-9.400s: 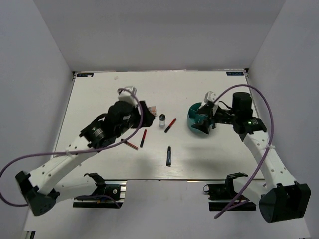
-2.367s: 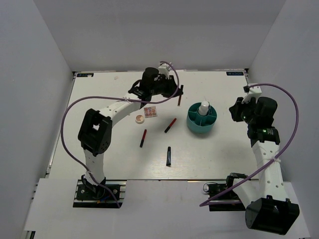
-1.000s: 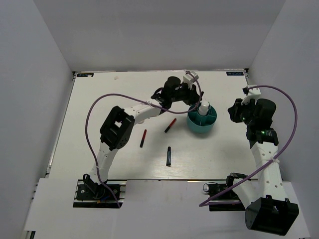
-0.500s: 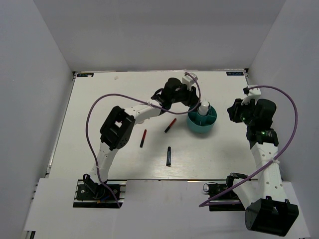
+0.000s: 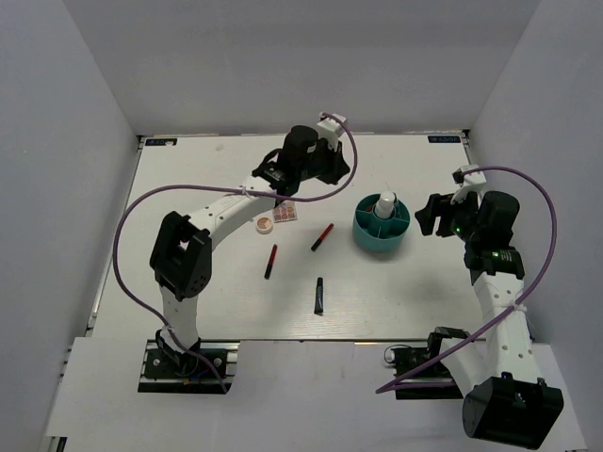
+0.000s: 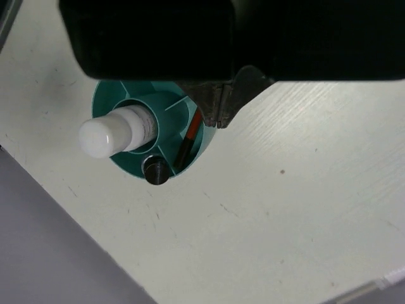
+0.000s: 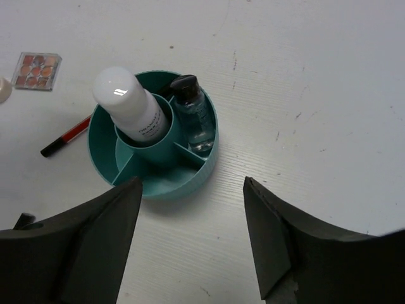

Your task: Organize the makeup

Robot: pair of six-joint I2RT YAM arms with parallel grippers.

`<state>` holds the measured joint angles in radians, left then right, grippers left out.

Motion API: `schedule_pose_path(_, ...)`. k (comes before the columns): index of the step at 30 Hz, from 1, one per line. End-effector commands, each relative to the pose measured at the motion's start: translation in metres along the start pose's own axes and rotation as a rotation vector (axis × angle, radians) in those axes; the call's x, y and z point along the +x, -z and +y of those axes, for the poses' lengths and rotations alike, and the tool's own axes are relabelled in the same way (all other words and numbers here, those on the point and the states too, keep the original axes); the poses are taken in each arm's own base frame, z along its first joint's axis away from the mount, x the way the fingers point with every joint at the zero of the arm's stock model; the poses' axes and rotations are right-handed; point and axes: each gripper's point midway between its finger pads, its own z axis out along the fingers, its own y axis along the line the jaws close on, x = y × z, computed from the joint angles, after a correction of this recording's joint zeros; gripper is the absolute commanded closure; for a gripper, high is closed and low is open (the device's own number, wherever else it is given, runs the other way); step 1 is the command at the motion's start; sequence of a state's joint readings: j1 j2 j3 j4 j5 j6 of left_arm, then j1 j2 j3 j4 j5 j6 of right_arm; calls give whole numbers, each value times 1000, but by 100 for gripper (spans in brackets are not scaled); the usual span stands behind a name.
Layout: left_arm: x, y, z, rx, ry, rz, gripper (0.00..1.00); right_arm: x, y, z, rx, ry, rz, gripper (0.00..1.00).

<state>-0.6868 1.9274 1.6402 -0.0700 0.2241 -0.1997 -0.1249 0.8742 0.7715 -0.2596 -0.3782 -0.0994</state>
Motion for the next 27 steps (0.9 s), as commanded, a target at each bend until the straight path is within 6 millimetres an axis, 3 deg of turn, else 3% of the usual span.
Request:
schedule_pose_path(1,79,5,8,-18,97,319,91,-4,-1,10,-72,42,-22,31)
schedule_pose_path(2,87,5,13,-24,116,351,74,-6,-1,11,-77,47,-24,44)
schedule_pose_path(3,105,6,13,-17,136,410,62,-7,-1,11,-82,47,-23,53)
schedule_pose_path(4,109,8,13,-18,138,424,52,-6,-1,12,-87,47,-19,61)
schedule_pose_path(5,118,11,14,-24,146,451,44,-7,-1,12,-86,50,-21,82)
schedule_pose_path(7,124,12,20,-51,141,470,42,-8,0,12,-84,46,-22,92)
schedule_pose_path(15,164,19,40,-203,84,626,43,-3,-2,10,-71,18,-20,88)
schedule_pose_path(27,196,8,30,-285,56,700,44,-1,-3,8,-57,0,-19,86)
